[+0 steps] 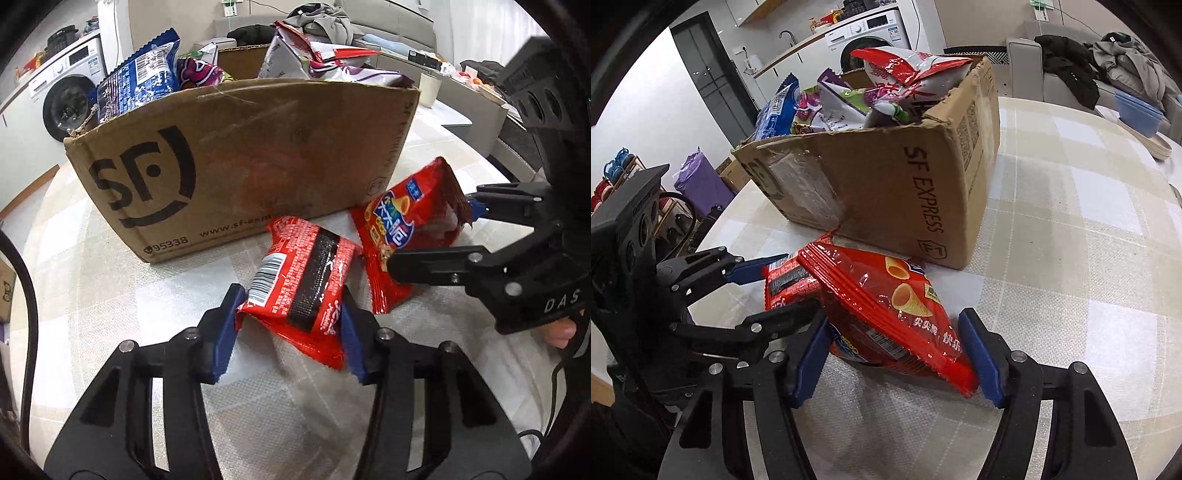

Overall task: Organize snacks
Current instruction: 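Close right gripper on red chip bag while left gripper closes on red biscuit pack, then lift both held red packs and carry them over the cardboard box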

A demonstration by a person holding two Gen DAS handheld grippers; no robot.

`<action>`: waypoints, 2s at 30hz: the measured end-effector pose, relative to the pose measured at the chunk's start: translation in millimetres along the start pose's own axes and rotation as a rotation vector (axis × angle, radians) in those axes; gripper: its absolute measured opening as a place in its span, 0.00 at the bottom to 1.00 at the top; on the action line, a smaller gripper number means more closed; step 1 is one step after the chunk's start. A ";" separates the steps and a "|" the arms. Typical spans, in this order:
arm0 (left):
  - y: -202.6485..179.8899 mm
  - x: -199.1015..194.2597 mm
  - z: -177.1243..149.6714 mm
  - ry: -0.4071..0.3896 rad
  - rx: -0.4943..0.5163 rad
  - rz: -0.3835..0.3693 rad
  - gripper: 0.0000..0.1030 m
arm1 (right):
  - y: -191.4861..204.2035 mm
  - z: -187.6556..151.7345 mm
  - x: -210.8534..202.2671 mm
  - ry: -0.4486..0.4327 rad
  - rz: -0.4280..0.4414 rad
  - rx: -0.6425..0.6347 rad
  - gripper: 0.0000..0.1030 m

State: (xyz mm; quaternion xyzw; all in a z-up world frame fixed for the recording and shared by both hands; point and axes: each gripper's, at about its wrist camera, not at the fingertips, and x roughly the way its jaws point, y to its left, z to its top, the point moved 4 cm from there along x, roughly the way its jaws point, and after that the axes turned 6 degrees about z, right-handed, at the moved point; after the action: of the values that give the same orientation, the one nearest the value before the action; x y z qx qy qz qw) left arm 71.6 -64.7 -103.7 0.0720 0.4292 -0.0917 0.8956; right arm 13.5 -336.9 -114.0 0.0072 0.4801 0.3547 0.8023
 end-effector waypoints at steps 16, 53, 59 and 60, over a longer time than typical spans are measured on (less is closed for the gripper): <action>1.4 -4.8 -4.5 -0.001 -0.008 -0.004 0.44 | 0.5 5.0 -0.8 -0.025 0.039 0.009 0.49; 36.1 -128.2 -10.1 -0.182 -0.057 -0.089 0.42 | 28.5 20.9 -80.5 -0.195 0.075 -0.089 0.42; 41.8 -162.0 -13.4 -0.233 -0.072 -0.087 0.42 | 34.5 23.9 -96.0 -0.250 0.077 -0.099 0.42; 43.4 -167.4 -13.9 -0.239 -0.075 -0.087 0.42 | 35.7 24.2 -97.9 -0.259 0.079 -0.100 0.42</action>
State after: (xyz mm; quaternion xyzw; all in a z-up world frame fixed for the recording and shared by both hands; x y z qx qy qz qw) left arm -32.1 -2.4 20.8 0.0082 0.3252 -0.1224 0.9377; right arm -15.9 -358.6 -13.4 0.0316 0.3537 0.4057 0.8422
